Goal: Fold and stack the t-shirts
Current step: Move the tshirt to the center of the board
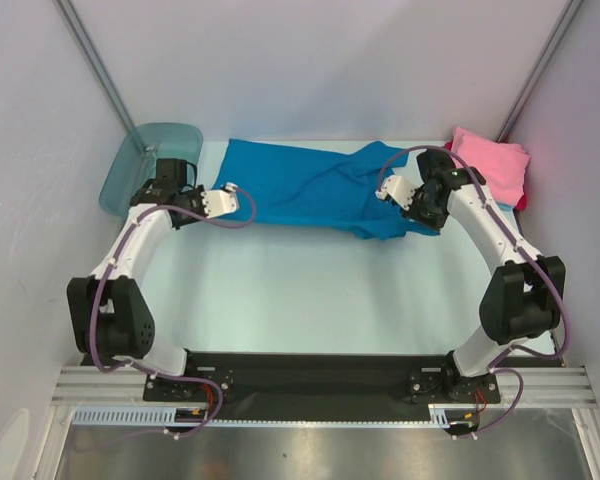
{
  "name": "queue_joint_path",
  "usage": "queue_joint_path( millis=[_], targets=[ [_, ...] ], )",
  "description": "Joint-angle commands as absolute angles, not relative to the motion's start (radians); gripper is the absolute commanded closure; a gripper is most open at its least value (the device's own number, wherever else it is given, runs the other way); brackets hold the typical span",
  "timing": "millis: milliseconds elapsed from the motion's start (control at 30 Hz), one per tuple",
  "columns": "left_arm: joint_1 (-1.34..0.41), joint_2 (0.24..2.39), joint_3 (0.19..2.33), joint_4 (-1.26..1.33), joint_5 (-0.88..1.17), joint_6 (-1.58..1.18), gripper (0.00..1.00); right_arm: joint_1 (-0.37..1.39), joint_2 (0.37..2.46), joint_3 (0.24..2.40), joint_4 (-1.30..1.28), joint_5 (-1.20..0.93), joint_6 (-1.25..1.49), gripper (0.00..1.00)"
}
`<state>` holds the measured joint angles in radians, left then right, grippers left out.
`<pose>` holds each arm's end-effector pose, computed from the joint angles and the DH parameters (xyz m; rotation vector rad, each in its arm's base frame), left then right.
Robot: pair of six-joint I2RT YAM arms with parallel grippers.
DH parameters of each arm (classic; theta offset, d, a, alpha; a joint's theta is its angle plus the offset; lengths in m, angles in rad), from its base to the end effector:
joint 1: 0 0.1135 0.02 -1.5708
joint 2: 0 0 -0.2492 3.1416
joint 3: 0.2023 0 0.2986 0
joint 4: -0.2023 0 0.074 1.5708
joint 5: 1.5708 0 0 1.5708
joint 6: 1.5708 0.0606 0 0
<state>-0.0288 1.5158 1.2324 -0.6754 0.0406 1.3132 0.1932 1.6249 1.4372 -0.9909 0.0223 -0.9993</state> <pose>0.3810 -0.0134 0.2280 1.6246 2.0197 0.4483 0.3766 0.0723 0.2423 -1.5555 2.3031 -0.2451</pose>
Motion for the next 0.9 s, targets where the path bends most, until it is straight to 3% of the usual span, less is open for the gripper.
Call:
queue_joint_path(
  millis=[0,300,500,633,867],
  targets=[
    [-0.003,1.448,1.229,-0.719,0.032,1.348,1.00,0.181,1.565,1.431,-0.996,0.074,-1.022,1.00],
    [-0.005,1.405,1.293,-0.911,0.149,1.344,1.00,0.184,1.572,1.541,-1.166,0.012,-1.065,1.00],
    [-0.044,1.347,1.229,-1.026,0.170,1.400,1.00,0.163,1.591,1.607,-1.331,-0.029,-1.121,1.00],
    [-0.061,1.351,1.247,-1.124,0.202,1.407,1.00,0.140,1.641,1.753,-1.503,-0.072,-1.128,1.00],
    [-0.103,1.385,1.279,-1.203,0.203,1.430,1.00,0.127,1.638,1.718,-1.517,-0.035,-1.163,1.00]
  ],
)
